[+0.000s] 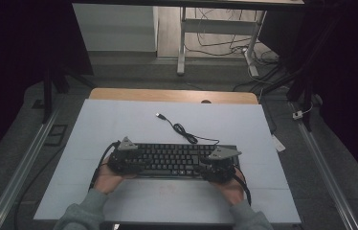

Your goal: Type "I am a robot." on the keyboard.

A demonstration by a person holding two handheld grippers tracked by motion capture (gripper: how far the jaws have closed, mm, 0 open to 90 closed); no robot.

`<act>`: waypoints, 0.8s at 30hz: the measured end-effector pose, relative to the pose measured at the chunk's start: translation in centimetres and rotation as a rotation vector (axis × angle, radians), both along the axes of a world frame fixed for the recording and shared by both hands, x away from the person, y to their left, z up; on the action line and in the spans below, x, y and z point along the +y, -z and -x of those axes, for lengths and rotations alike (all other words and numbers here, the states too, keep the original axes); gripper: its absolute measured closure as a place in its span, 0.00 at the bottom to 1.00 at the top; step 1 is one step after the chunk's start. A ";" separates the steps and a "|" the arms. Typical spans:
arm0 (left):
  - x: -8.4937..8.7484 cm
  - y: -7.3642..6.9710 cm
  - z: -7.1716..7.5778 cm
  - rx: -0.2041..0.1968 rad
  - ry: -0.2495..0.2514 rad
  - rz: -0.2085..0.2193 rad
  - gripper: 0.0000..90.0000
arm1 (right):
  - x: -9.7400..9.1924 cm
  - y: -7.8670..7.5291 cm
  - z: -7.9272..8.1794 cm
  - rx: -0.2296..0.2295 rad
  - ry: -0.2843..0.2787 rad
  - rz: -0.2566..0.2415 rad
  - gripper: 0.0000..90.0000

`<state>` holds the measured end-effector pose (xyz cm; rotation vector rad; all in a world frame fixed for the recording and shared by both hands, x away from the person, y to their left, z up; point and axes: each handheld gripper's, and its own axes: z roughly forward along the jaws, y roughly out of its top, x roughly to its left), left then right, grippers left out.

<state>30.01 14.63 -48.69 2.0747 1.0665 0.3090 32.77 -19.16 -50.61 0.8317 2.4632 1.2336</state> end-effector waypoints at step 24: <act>3.4 1.7 3.0 -0.027 -0.026 0.014 0.36 | -0.1 -0.2 0.1 -0.010 0.001 -0.028 0.60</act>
